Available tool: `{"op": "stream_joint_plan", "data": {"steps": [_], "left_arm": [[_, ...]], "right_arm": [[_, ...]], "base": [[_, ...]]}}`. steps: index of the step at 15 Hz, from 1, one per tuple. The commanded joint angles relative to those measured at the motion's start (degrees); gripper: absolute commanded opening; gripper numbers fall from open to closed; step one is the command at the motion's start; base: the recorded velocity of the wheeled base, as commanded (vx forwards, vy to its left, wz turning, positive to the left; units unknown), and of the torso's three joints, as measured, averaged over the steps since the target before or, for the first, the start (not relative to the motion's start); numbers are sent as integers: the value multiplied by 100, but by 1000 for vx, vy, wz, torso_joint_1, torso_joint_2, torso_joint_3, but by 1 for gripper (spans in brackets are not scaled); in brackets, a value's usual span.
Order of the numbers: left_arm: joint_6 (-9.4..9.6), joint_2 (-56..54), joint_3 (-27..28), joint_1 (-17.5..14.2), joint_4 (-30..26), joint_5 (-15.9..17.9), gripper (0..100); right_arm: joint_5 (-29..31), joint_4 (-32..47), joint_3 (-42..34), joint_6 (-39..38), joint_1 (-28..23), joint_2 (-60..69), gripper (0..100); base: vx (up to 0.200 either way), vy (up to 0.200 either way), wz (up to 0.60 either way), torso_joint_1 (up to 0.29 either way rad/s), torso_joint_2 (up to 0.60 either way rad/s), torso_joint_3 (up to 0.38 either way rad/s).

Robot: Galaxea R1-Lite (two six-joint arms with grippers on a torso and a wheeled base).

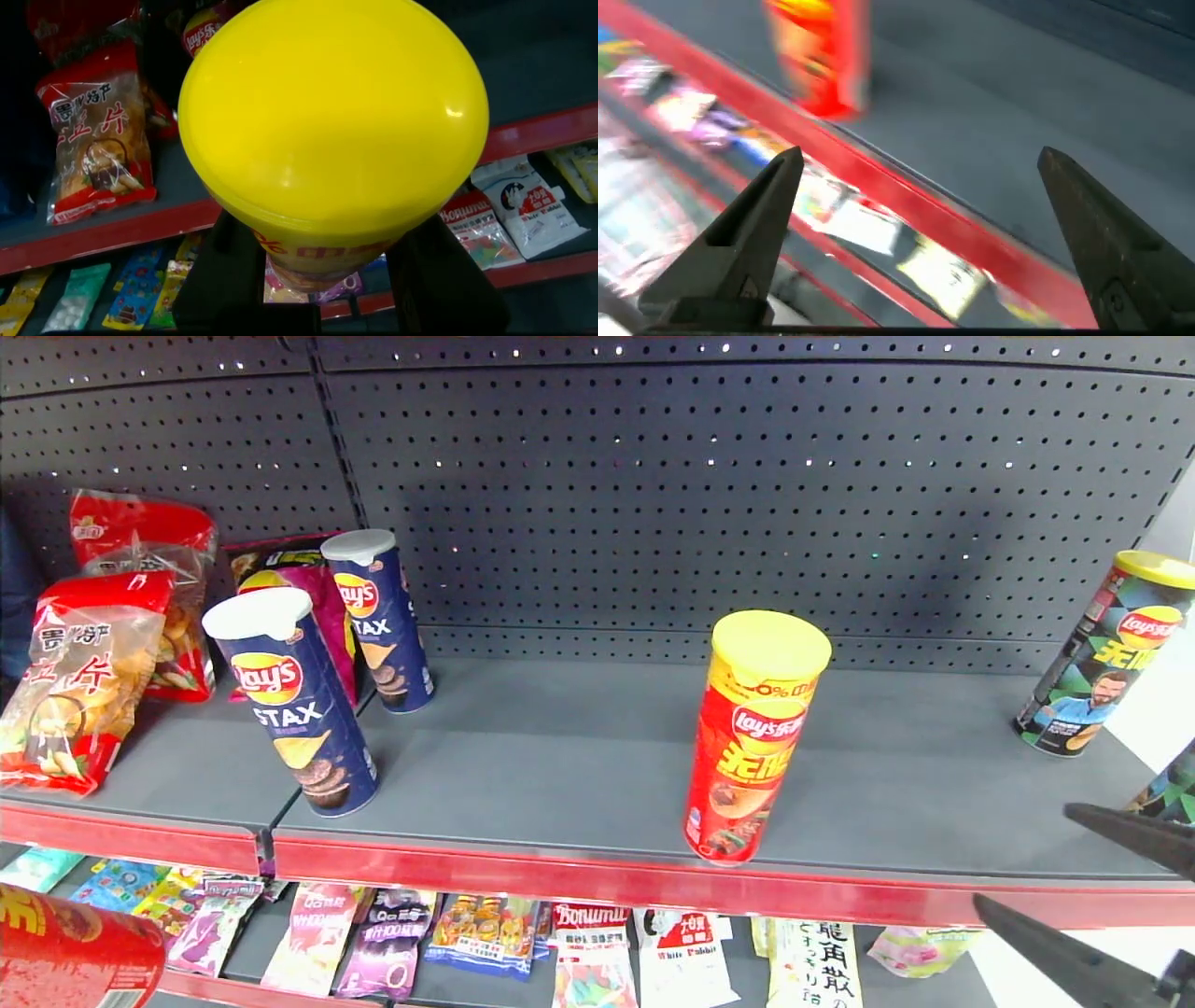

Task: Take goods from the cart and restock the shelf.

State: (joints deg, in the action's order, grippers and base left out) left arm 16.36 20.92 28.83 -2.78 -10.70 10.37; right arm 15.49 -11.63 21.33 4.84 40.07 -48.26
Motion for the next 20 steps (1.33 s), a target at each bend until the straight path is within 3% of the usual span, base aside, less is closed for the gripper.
{"op": "stream_joint_plan", "data": {"steps": [1, 2, 3, 6, 10, 18, 20], "left_arm": [[8, 26, 35, -3, 7, 0, 0], [16, 44, 96, -3, 7, 0, 0], [16, 53, 96, -3, 7, 0, 0], [192, 70, 70, -3, -2, 0, 0], [210, 53, 44, 5, -2, 26, 0], [210, 9, 17, 5, 7, 79, 0], [210, 9, 17, 5, 7, 88, 0]], "right_arm": [[-20, 618, -59, 202, -940, 1223, 100], [-161, 1435, -77, 202, -1739, 1873, 100], [-170, 1989, -77, 210, -2003, 2225, 100], [-55, 3141, 2, 263, -2232, 3033, 100], [24, 3202, -24, 307, -2240, 3218, 100], [15, 3202, -86, 421, -2232, 3235, 100], [15, 3202, -86, 430, -2232, 3235, 100]], "base": [[0, 0, 0, 0, 0, 0], [0, 0, 0, 0, 0, 0], [0, 0, 0, 0, 0, 0], [0, 0, 0, 0, 0, 0], [-200, 0, 0, 7, 4, 4], [0, 0, 0, 0, 0, 0], [0, 0, -600, 0, 0, 5]]}}
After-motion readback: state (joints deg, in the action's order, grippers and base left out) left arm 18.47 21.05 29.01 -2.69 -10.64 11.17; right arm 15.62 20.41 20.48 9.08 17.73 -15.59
